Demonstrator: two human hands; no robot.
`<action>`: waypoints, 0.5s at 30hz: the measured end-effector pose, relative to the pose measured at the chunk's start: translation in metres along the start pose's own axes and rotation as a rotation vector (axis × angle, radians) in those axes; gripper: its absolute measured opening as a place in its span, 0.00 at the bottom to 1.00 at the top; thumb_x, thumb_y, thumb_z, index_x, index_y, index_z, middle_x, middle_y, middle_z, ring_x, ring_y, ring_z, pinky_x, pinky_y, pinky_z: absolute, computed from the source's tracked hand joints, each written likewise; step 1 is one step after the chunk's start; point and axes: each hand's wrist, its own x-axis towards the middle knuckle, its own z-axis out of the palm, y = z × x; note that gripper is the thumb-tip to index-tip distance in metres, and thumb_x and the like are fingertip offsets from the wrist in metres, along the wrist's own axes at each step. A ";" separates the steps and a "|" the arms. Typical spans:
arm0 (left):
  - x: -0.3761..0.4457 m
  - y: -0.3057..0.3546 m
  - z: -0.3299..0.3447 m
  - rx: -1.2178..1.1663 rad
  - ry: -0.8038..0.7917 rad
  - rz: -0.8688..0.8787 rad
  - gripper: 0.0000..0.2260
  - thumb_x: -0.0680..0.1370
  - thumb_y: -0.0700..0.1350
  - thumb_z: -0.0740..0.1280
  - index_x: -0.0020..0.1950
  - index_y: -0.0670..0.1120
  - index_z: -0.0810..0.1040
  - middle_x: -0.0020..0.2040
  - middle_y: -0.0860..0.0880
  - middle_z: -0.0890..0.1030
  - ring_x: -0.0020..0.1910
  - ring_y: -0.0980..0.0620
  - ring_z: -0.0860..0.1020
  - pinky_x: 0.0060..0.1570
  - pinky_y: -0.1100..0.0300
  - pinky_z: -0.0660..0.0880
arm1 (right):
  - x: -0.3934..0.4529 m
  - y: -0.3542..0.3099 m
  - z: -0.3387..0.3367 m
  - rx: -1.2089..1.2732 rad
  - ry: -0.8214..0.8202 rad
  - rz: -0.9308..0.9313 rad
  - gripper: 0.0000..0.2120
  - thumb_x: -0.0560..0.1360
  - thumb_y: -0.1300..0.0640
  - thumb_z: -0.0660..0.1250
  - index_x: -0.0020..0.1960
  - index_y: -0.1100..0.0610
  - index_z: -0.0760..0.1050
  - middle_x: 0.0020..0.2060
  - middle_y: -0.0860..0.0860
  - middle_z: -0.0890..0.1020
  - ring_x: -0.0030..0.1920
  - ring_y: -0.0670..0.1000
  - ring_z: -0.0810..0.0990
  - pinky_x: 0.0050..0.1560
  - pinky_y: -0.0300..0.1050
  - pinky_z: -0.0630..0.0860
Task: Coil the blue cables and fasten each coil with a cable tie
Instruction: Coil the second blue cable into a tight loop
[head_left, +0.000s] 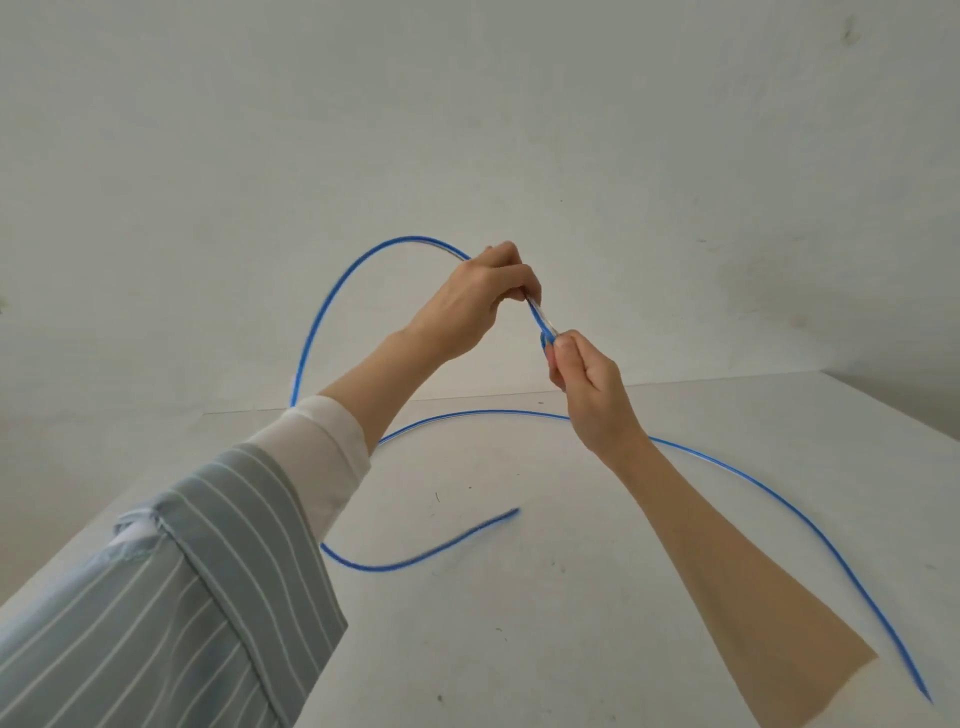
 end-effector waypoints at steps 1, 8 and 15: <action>0.002 0.002 0.002 -0.037 0.018 -0.007 0.13 0.73 0.25 0.57 0.47 0.37 0.78 0.43 0.42 0.75 0.43 0.48 0.75 0.47 0.70 0.71 | 0.000 -0.002 -0.001 0.050 0.021 0.011 0.16 0.81 0.59 0.51 0.34 0.54 0.61 0.29 0.45 0.64 0.30 0.42 0.62 0.34 0.32 0.62; 0.023 0.014 0.011 -0.245 0.066 -0.008 0.10 0.72 0.26 0.59 0.44 0.37 0.76 0.40 0.49 0.77 0.41 0.53 0.74 0.47 0.72 0.68 | 0.002 -0.014 -0.014 0.367 0.105 0.041 0.16 0.80 0.58 0.50 0.33 0.53 0.58 0.26 0.42 0.64 0.29 0.45 0.58 0.32 0.38 0.58; 0.002 0.019 0.037 -0.600 0.011 -0.294 0.11 0.77 0.30 0.54 0.46 0.43 0.71 0.38 0.49 0.74 0.38 0.59 0.72 0.46 0.68 0.69 | 0.004 -0.017 -0.013 0.554 0.121 0.053 0.15 0.78 0.55 0.51 0.32 0.53 0.60 0.25 0.42 0.62 0.28 0.47 0.58 0.30 0.36 0.60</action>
